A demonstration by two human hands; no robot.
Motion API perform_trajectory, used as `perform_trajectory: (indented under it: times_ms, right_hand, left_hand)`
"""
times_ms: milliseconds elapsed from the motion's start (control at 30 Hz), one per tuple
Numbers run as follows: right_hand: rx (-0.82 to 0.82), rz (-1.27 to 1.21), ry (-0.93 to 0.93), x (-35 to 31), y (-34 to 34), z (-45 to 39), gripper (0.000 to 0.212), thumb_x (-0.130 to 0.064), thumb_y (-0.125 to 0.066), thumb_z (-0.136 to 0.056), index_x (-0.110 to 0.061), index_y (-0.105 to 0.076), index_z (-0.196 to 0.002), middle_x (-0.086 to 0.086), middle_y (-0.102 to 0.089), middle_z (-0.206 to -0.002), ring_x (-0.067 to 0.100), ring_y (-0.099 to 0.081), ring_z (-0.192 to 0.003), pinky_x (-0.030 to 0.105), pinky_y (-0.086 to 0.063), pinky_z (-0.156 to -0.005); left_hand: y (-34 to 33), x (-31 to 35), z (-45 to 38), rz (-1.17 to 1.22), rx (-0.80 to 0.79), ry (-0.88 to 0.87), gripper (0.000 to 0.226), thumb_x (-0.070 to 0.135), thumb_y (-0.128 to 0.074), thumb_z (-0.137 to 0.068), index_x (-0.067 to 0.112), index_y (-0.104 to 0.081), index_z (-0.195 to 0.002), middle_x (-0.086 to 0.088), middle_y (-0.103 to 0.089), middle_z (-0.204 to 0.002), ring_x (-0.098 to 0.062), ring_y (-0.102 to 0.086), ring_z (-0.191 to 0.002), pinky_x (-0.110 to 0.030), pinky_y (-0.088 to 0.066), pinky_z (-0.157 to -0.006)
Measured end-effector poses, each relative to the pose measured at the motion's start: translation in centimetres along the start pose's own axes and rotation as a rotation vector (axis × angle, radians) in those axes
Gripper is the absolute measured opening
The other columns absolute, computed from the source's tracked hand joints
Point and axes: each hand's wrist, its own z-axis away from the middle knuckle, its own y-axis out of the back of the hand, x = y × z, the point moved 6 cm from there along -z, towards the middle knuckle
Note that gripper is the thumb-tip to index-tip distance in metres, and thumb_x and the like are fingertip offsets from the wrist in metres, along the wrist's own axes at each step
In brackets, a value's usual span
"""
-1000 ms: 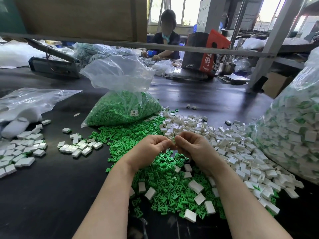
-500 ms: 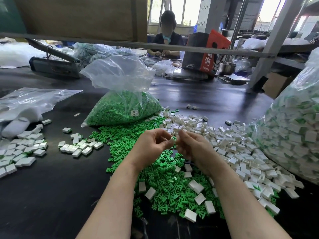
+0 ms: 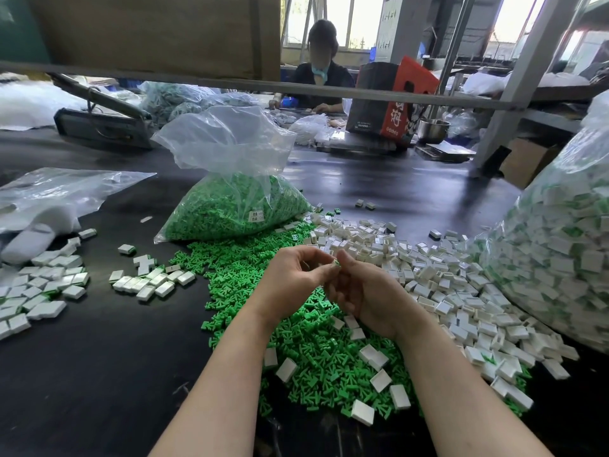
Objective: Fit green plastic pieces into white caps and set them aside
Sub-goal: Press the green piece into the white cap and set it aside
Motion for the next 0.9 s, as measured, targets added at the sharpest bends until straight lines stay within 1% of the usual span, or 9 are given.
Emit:
perform_trajectory:
  times_ms: [67,167,300,467,567,633,733,833,900]
  right_hand:
    - [-0.008,-0.040,0.011,0.0,-0.1,0.0,0.041,-0.045,-0.056,-0.088,-0.005,-0.060,-0.096,0.005,-0.059,-0.066,0.011,-0.050,-0.054,0.016,-0.036,-0.043]
    - [-0.015,-0.041,0.030,-0.1,0.0,0.0,0.040,-0.044,-0.057,-0.088,-0.005,-0.061,-0.096,0.005,-0.059,-0.069,0.012,-0.050,-0.058,0.017,-0.037,-0.047]
    - [-0.005,-0.015,0.041,-0.1,0.0,0.0,0.048,-0.042,-0.060,-0.086,0.000,-0.062,-0.111,0.004,-0.060,-0.074,0.013,-0.049,-0.064,0.018,-0.038,-0.051]
    - [0.023,-0.032,0.056,-0.1,0.1,0.0,0.046,-0.039,-0.065,-0.082,-0.004,-0.068,-0.112,0.009,-0.059,-0.087,0.013,-0.049,-0.070,0.020,-0.036,-0.056]
    - [0.015,-0.070,0.067,-0.1,0.0,0.0,0.033,-0.037,-0.065,-0.083,-0.014,-0.075,-0.104,0.015,-0.056,-0.099,0.014,-0.050,-0.075,0.022,-0.039,-0.063]
    - [0.011,-0.093,0.072,-0.1,-0.1,0.0,0.029,-0.036,-0.066,-0.081,-0.016,-0.077,-0.100,0.016,-0.053,-0.104,0.016,-0.050,-0.080,0.026,-0.037,-0.070]
    - [0.013,-0.117,0.075,-0.2,-0.3,0.1,0.029,-0.034,-0.067,-0.079,-0.016,-0.077,-0.100,0.018,-0.050,-0.107,0.019,-0.049,-0.084,0.029,-0.036,-0.074]
    - [0.021,-0.126,0.073,0.0,-0.2,0.1,0.032,-0.032,-0.067,-0.079,-0.013,-0.075,-0.103,0.019,-0.049,-0.110,0.025,-0.046,-0.090,0.031,-0.036,-0.077]
    - [0.025,-0.117,0.073,0.0,-0.2,0.1,0.033,-0.032,-0.067,-0.080,-0.011,-0.073,-0.104,0.019,-0.050,-0.107,0.024,-0.046,-0.090,0.032,-0.036,-0.078]
  left_hand:
    - [-0.3,-0.1,0.0,0.072,0.000,0.019,0.004,0.008,-0.068,-0.090,0.007,-0.069,-0.086,-0.008,-0.070,-0.069,-0.013,-0.066,-0.064,-0.018,-0.054,-0.067]
    - [-0.6,-0.1,0.0,0.070,0.045,0.018,0.005,0.004,-0.064,-0.090,0.005,-0.067,-0.086,-0.006,-0.067,-0.063,-0.013,-0.064,-0.059,-0.019,-0.053,-0.063]
    - [-0.8,-0.2,-0.1,0.071,0.115,0.022,0.006,0.001,-0.061,-0.085,0.004,-0.065,-0.081,-0.008,-0.062,-0.058,-0.019,-0.059,-0.055,-0.035,-0.054,-0.061]
    - [-1.3,-0.3,-0.2,0.102,0.162,0.026,0.005,0.011,-0.062,-0.078,0.006,-0.061,-0.077,-0.013,-0.055,-0.062,-0.019,-0.053,-0.053,-0.028,-0.049,-0.052]
    - [-1.4,-0.5,-0.2,0.118,0.178,0.015,0.018,0.021,-0.059,-0.070,0.004,-0.060,-0.077,-0.014,-0.053,-0.062,-0.020,-0.051,-0.054,-0.033,-0.049,-0.053]
    - [-1.5,-0.5,-0.3,0.121,0.184,-0.001,0.018,0.022,-0.060,-0.069,0.006,-0.060,-0.076,-0.015,-0.055,-0.062,-0.021,-0.052,-0.056,-0.035,-0.050,-0.054]
    - [-1.4,-0.7,-0.3,0.113,0.194,-0.015,0.015,0.022,-0.061,-0.068,0.008,-0.060,-0.073,-0.011,-0.058,-0.060,-0.020,-0.053,-0.054,-0.036,-0.051,-0.054]
    - [-1.4,-0.8,-0.3,0.110,0.195,-0.031,0.011,0.021,-0.061,-0.067,0.011,-0.059,-0.071,-0.005,-0.059,-0.056,-0.017,-0.055,-0.050,-0.033,-0.051,-0.051]
    - [-1.4,-0.8,-0.2,0.125,0.192,-0.035,0.010,0.020,-0.061,-0.067,0.011,-0.059,-0.071,-0.002,-0.060,-0.054,-0.015,-0.055,-0.050,-0.030,-0.051,-0.049]
